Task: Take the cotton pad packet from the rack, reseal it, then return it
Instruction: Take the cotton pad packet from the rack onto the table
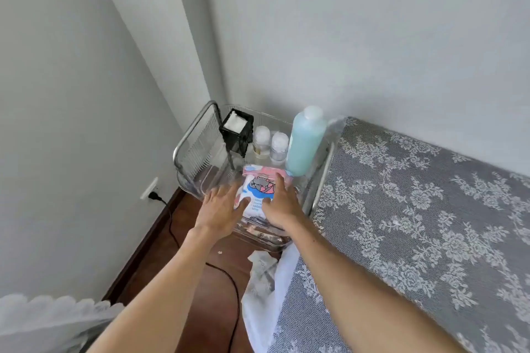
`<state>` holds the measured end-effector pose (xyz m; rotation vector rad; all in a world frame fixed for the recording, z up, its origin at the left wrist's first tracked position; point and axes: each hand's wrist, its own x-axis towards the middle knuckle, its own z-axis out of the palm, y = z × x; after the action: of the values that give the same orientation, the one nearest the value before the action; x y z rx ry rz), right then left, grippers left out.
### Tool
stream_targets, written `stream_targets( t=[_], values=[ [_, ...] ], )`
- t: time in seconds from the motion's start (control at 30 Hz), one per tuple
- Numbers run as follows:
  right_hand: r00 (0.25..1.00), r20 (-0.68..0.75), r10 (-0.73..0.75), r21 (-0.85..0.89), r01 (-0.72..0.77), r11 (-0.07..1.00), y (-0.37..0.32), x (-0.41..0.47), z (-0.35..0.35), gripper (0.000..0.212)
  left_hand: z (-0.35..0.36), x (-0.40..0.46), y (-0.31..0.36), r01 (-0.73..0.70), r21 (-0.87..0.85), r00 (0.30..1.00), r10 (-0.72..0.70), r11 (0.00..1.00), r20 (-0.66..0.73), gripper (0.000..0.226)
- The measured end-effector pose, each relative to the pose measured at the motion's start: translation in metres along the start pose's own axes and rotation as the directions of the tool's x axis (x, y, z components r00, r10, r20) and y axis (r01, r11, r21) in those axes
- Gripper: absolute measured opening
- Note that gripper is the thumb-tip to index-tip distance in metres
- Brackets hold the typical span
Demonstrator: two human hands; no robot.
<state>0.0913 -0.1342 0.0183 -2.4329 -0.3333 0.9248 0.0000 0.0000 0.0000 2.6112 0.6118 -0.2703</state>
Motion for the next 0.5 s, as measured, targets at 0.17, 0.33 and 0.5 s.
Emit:
stream_targets(
  t=[0.17,0.33,0.5],
  values=[
    [0.980,0.057,0.189,0.018,-0.191,0.981,0.018,0.033,0.010,0.078,0.021,0.030,-0.012,0.039,-0.084,0.985,-0.024,0.996,0.169,0.058],
    [0.980,0.100,0.175,0.012,-0.177,0.984,0.026,0.050,0.019,0.076,0.026,0.049,-0.019,-0.030,-0.065,0.939,0.050,0.997,0.340,0.061],
    [0.993,0.081,0.090,0.036,-0.093,0.995,0.030,0.058,0.030,0.075,0.032,0.058,-0.016,-0.030,-0.051,0.938,0.046,0.998,0.343,0.066]
  ],
)
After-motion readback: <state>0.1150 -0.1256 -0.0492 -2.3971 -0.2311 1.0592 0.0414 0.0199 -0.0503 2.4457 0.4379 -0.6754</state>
